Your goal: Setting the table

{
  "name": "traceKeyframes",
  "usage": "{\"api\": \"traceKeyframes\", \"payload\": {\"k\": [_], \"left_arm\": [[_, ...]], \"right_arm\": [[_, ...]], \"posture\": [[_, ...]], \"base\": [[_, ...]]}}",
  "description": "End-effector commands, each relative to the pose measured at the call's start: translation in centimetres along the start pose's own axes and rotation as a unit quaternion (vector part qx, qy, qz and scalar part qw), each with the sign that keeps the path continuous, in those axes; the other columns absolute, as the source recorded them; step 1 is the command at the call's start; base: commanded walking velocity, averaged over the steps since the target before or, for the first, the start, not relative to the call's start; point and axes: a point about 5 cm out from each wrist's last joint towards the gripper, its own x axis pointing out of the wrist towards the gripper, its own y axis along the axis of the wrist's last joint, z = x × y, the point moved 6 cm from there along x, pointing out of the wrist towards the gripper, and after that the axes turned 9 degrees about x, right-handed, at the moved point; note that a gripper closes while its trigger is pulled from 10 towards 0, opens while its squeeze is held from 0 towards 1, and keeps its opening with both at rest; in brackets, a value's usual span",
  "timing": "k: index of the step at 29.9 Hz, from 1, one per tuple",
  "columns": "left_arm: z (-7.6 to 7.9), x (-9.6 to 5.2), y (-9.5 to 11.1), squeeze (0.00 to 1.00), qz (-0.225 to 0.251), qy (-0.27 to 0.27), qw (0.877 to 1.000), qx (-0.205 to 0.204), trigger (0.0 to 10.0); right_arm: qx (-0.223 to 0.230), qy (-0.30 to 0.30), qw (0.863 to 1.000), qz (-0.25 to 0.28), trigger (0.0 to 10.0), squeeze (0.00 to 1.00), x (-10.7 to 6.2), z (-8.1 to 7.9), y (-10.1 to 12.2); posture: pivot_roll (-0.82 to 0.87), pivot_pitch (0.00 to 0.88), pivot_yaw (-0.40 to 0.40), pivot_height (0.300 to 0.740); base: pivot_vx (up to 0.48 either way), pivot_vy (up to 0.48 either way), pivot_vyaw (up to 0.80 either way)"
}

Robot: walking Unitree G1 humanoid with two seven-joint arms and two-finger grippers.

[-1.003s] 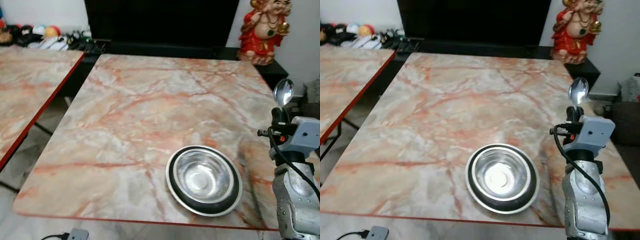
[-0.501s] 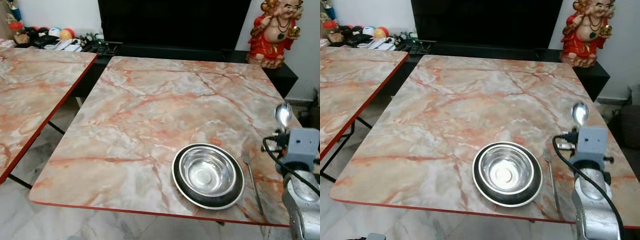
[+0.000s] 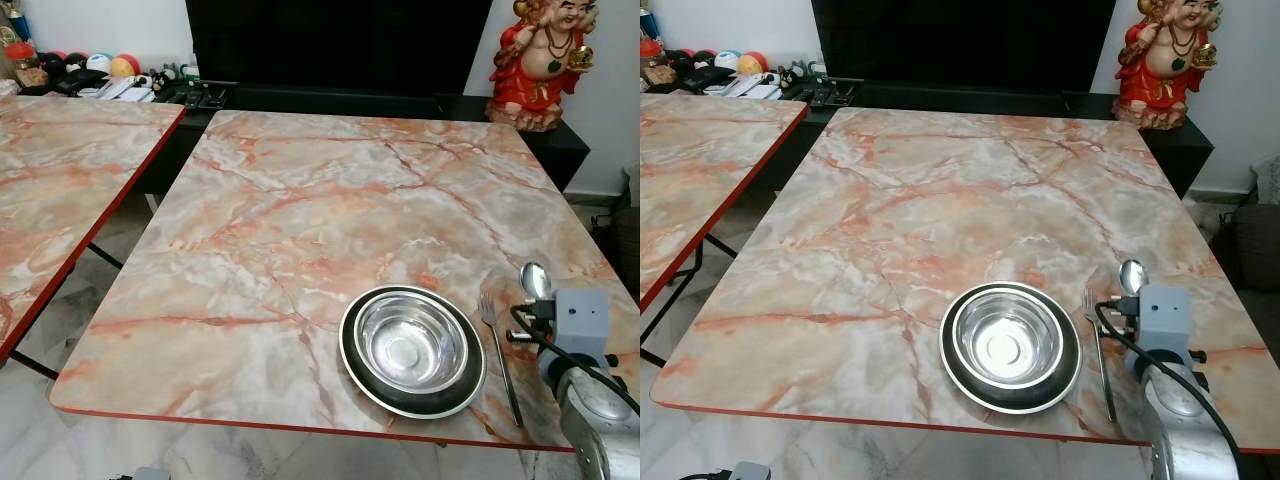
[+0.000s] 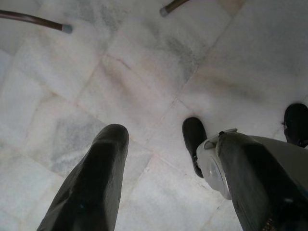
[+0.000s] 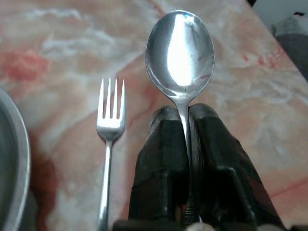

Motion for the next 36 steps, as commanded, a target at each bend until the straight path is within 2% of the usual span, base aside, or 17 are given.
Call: {"api": "traceKeyframes", "payload": {"k": [1, 10, 17, 26, 36], "left_arm": [[0.2, -0.1, -0.9, 0.0, -0.017, -0.005, 1.0, 0.0, 10.0], [-0.1, -0.1, -0.6, 0.0, -0.012, -0.005, 1.0, 0.004, 10.0], [0.0, -0.1, -0.4, 0.0, -0.01, -0.007, 1.0, 0.005, 10.0], [0.1, 0.0, -0.2, 0.0, -0.007, -0.006, 1.0, 0.004, 10.0], [0.1, 0.0, -0.1, 0.0, -0.006, -0.007, 1.0, 0.002, 10.0]], "right_arm": [[-0.006, 0.006, 1.0, -0.021, 10.0, 0.0, 0.0, 0.2, -0.9], [0.001, -0.002, 0.999, -0.035, 10.0, 0.0, -0.1, 1.8, -2.6], [0.01, 0.006, 1.0, -0.028, 10.0, 0.0, 0.5, 1.4, -2.8], [0.022, 0.021, 1.0, 0.001, 10.0, 0.0, 1.5, 0.6, -1.8], [0.019, 0.018, 1.0, -0.007, 10.0, 0.0, 1.9, 0.5, -2.3]], "posture": [[-0.07, 0.129, 0.011, 0.74], [-0.07, 0.133, 0.02, 0.74], [-0.07, 0.136, 0.023, 0.74], [-0.06, 0.135, 0.022, 0.74], [-0.06, 0.135, 0.021, 0.74]], "base": [[0.0, 0.0, 0.0], [0.0, 0.0, 0.0], [0.0, 0.0, 0.0], [0.0, 0.0, 0.0], [0.0, 0.0, 0.0]]}}
